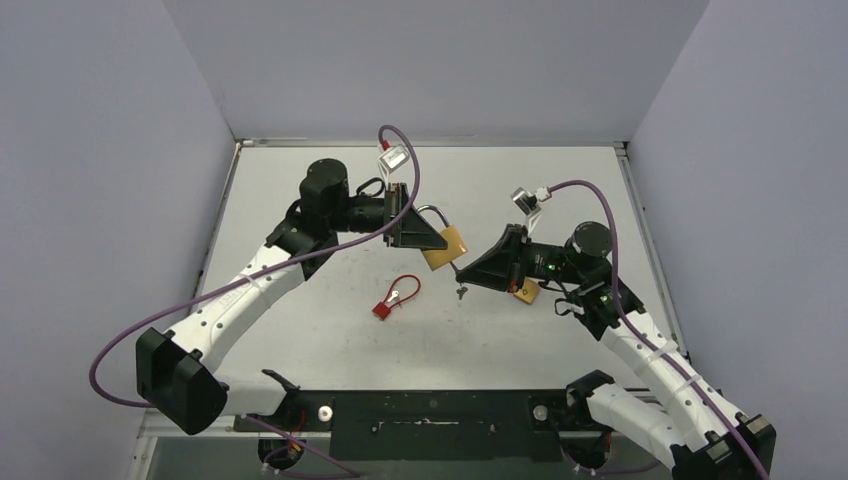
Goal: Unlock with the key
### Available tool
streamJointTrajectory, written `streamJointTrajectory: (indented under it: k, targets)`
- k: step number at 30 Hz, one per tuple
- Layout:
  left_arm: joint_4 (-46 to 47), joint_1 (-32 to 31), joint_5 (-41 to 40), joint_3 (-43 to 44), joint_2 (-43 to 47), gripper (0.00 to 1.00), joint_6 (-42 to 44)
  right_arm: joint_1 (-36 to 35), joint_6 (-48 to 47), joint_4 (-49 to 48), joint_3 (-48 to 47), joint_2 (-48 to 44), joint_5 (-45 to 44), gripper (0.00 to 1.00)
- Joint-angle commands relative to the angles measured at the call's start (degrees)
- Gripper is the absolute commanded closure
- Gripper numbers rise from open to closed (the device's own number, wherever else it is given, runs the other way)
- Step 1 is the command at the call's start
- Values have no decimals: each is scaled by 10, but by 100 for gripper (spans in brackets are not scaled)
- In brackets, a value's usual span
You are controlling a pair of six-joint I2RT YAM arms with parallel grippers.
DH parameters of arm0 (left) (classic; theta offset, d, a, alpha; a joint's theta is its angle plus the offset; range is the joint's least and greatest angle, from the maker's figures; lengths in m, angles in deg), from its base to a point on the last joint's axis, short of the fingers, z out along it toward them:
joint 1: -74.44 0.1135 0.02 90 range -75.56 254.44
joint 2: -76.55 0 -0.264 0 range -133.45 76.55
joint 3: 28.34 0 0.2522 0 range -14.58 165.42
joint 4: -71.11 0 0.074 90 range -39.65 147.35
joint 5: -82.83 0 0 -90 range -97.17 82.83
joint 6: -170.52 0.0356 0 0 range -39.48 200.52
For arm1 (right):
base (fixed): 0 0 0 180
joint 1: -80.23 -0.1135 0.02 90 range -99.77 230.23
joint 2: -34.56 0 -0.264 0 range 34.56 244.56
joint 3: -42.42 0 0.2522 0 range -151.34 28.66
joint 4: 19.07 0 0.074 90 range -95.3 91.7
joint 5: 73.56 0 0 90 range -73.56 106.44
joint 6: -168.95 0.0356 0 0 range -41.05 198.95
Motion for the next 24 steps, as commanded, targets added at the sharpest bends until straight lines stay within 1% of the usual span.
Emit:
streamJointTrajectory:
  k: [1,5,8,11,14,17,24]
  targets:
    - [61,-10,33,4,44,100,18,0,40,-59,-27,20,-46,100]
    - [71,-13,42,-7,56,100,45,0,86,-90,-29,34,-35,100]
    - [94,-15,47,-17,59,100,39,0,108,-98,-35,44,-35,100]
    - [97,-16,41,-21,60,100,32,0,119,-96,-42,53,-44,100]
    - [109,-17,34,-26,60,100,12,-2,115,-102,-44,59,-59,100]
    - [125,-20,31,-32,60,100,-9,-4,82,-81,-48,69,-80,100]
    - [129,-29,22,-47,64,100,-3,-20,90,-125,-51,85,-113,100]
